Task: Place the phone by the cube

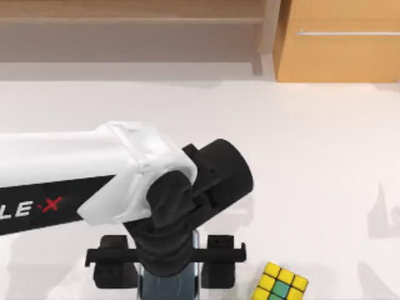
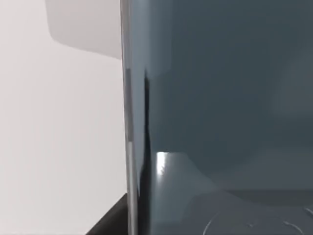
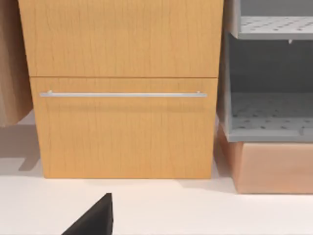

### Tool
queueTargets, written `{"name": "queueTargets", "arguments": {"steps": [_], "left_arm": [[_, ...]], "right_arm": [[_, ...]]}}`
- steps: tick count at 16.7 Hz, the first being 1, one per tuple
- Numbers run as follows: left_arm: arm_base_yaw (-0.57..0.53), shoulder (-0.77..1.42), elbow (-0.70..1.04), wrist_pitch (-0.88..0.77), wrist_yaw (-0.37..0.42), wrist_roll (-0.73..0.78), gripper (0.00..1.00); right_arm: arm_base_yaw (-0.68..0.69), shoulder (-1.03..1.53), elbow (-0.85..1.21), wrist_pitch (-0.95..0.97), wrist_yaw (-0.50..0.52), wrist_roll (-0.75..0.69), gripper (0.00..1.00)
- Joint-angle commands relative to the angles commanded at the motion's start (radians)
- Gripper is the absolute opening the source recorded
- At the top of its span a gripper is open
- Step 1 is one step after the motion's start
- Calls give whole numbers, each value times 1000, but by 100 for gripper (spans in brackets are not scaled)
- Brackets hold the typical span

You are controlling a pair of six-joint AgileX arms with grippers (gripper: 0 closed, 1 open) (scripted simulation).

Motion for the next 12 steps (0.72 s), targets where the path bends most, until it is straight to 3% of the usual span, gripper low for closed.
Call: {"name": "queueTargets", "arguments": {"steps": [12], "left_arm": [[0, -51, 42, 40, 1, 0, 0]], "right_arm": [[0, 0, 0, 0, 0, 0, 100]]}}
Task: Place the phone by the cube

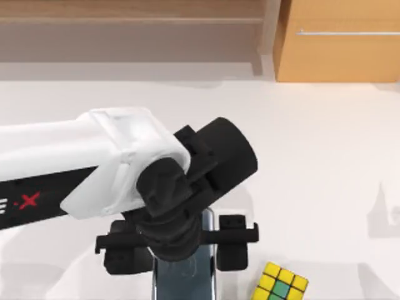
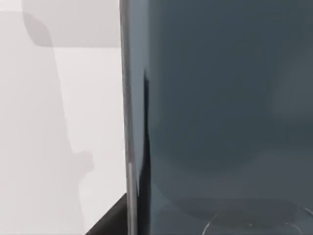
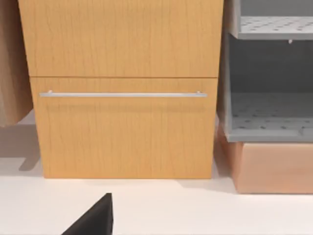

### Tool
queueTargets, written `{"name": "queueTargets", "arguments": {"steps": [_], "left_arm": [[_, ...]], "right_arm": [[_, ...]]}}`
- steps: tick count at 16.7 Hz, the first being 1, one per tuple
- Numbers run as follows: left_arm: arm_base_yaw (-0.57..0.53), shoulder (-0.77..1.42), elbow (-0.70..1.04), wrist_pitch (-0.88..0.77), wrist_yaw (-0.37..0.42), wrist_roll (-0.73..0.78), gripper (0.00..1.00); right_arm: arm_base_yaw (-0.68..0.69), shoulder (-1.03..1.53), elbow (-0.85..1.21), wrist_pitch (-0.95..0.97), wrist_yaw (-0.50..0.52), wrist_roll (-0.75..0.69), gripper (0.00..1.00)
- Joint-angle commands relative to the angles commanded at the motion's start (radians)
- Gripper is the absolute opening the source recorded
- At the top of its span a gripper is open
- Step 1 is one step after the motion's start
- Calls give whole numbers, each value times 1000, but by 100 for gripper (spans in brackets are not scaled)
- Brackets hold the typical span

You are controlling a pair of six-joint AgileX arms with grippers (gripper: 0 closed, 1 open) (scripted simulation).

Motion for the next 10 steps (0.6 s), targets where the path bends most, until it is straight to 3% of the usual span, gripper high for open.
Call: {"name": "queueTargets", "arguments": {"steps": [10], "left_arm": [[0, -58, 44, 62, 1, 1, 0]], "right_arm": [[0, 0, 0, 0, 0, 0, 100]]}}
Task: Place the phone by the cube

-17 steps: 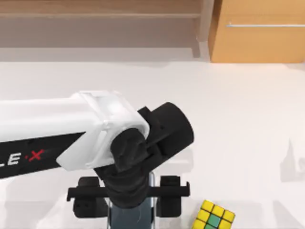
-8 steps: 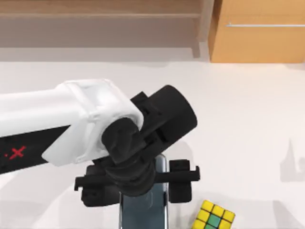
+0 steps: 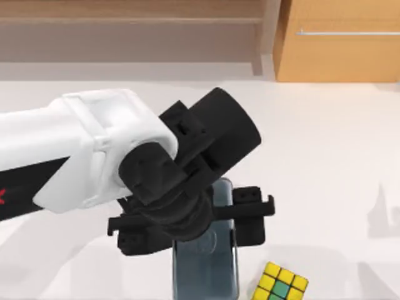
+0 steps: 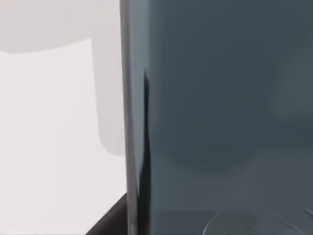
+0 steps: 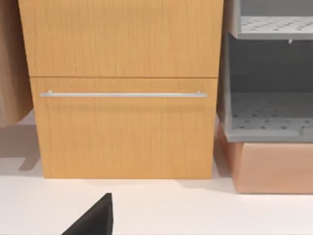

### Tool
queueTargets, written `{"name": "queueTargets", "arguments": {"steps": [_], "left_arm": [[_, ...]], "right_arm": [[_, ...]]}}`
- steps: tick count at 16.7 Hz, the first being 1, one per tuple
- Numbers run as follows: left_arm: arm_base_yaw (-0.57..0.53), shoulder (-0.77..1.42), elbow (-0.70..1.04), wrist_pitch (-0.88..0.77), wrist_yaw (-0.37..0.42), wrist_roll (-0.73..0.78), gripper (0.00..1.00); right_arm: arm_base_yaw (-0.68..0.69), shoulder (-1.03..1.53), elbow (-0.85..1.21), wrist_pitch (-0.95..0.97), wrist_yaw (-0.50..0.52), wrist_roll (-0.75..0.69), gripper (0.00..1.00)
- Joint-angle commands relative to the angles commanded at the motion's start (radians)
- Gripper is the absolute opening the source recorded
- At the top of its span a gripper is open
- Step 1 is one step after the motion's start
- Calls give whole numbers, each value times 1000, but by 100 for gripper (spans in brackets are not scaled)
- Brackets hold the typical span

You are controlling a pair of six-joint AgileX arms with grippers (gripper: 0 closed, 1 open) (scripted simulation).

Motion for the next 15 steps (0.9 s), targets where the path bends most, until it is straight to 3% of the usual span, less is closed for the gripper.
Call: {"name": "queueTargets", "arguments": {"steps": [15], "left_arm": [[-1, 1, -20, 92, 0, 1, 0]], "right_arm": [[0, 0, 0, 0, 0, 0, 100]]}}
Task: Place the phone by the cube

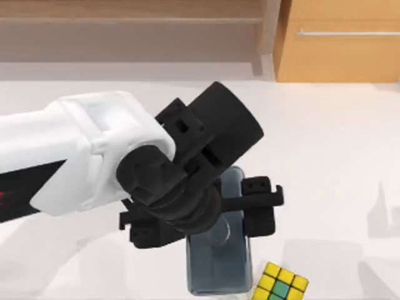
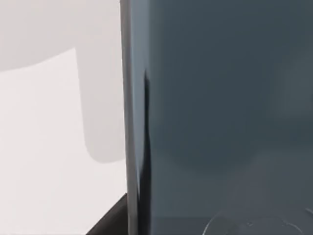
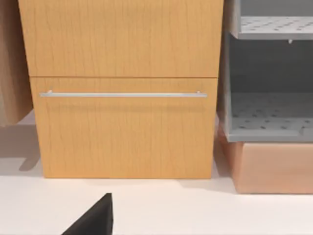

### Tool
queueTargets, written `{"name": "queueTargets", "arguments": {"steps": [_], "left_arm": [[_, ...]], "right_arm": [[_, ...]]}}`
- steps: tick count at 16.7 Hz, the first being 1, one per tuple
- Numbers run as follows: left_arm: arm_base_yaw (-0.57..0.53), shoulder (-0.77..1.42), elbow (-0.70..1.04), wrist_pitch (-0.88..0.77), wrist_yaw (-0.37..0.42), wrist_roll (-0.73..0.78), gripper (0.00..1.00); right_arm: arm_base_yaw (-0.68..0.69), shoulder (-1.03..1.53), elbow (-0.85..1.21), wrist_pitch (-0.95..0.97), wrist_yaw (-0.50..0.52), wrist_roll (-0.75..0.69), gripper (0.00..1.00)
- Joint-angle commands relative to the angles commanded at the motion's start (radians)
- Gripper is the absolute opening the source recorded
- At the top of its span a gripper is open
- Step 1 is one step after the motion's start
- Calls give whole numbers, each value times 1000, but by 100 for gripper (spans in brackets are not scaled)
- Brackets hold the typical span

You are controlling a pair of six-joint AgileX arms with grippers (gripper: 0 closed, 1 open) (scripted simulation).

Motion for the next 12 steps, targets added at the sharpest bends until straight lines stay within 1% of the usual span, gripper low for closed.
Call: {"name": "queueTargets", "arguments": {"steps": [6, 12], "left_arm": [[0, 64, -65, 23, -1, 0, 0], [0, 177, -173, 33, -3, 0, 0]], "right_arm": [[0, 0, 0, 0, 0, 0, 100], [0, 0, 0, 0, 0, 0, 100]]}}
